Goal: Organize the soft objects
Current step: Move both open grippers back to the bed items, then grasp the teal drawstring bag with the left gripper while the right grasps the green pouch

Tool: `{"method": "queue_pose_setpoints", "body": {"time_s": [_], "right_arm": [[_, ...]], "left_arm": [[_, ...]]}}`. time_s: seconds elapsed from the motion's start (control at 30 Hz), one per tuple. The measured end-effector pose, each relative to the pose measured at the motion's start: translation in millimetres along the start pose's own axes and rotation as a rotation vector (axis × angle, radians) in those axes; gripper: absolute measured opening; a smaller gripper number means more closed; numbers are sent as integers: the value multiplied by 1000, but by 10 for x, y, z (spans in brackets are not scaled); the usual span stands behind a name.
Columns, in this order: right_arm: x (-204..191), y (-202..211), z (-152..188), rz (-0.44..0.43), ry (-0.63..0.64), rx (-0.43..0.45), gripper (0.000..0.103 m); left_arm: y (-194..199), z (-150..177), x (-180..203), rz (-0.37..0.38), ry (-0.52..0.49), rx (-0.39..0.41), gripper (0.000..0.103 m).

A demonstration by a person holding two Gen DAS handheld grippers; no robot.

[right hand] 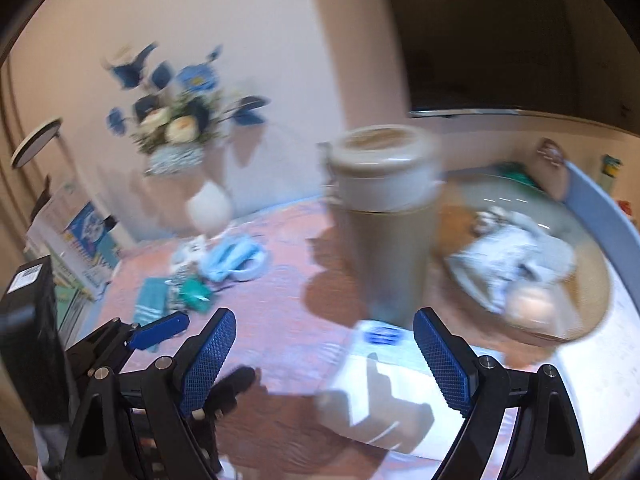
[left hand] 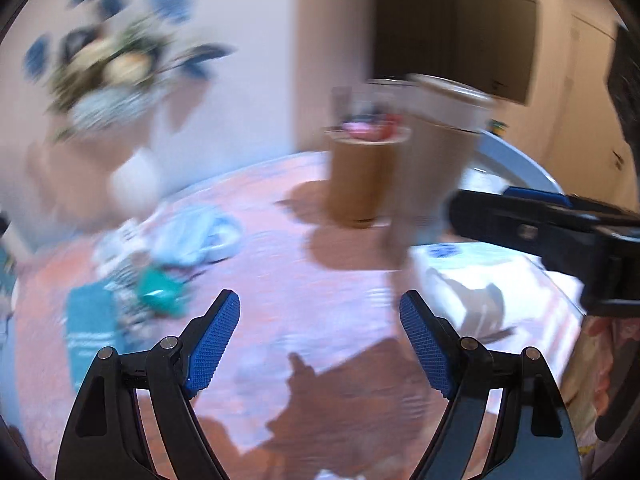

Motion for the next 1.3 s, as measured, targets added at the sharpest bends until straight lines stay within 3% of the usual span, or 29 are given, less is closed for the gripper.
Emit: {"method": "queue_pose_setpoints", "body": {"time_s": [0.3,0.43,0.6,0.77,1.0,1.07,1.17,1.2,1.23,1.3], "right_arm": [[-902,-781,62,-170,-5,-84,90],[-1190,-1155,142,-218,-39,-129,90],[-1411,-1540,265,-219,-3,-158,90],[-1554,-1903,387,-198,72,-157,90],[-1535,-2229,572,-216,81,-173,92],[-1529,-2221,560,-257,56,-155,103],[-1486,-2244,576,-285,22,-158,103],[-1487,-2244,585,-282,24,-159,103],[-1497,-2240,591,-276,33,-159,103],[-1514,-2241,599,-264,48,-160,103]], "left_arm": [[16,364,-1457,-182,200,-33,81],[-26,628,-1993,-224,303,-66,81],[-106,921,-2438,-235,411,-96,81],[-179,1046,-2585,-245,435,-82,81],[-197,1065,-2479,-224,386,-50,90],[-171,1037,-2453,-169,400,-22,90],[-126,999,-2410,-77,444,35,88],[-133,1002,-2402,-75,447,33,83],[-143,1005,-2392,-79,445,26,71],[-142,1007,-2398,-85,445,25,61]]}}
Point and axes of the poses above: each gripper's, at about its wrist camera, not at the fingertips, and y roughly against the way its jaws point, x to its right, z to its underside, the point moved 7 cm from there along -y, roughly the way its jaws point, and after that the axes turned 6 degrees about x, right-handed, at the moved point
